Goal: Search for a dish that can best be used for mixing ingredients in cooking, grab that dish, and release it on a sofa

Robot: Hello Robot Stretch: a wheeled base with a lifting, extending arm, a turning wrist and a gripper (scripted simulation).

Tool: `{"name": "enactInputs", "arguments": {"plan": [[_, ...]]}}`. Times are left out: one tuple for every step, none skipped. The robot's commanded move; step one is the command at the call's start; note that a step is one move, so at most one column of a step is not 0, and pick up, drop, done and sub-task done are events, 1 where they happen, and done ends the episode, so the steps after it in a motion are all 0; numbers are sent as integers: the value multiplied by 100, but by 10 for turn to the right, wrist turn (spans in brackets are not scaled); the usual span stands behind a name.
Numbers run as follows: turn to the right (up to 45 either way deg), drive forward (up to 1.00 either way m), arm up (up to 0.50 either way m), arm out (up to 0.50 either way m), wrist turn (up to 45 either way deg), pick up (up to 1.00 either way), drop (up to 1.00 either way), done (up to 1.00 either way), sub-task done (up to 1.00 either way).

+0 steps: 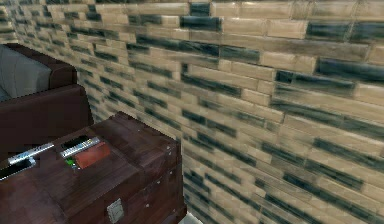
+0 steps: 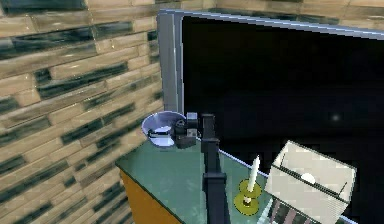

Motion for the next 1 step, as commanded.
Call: {"name": "enactInputs", "arguments": {"plan": [[0,0,22,0,0,0,0,0,0]]}}
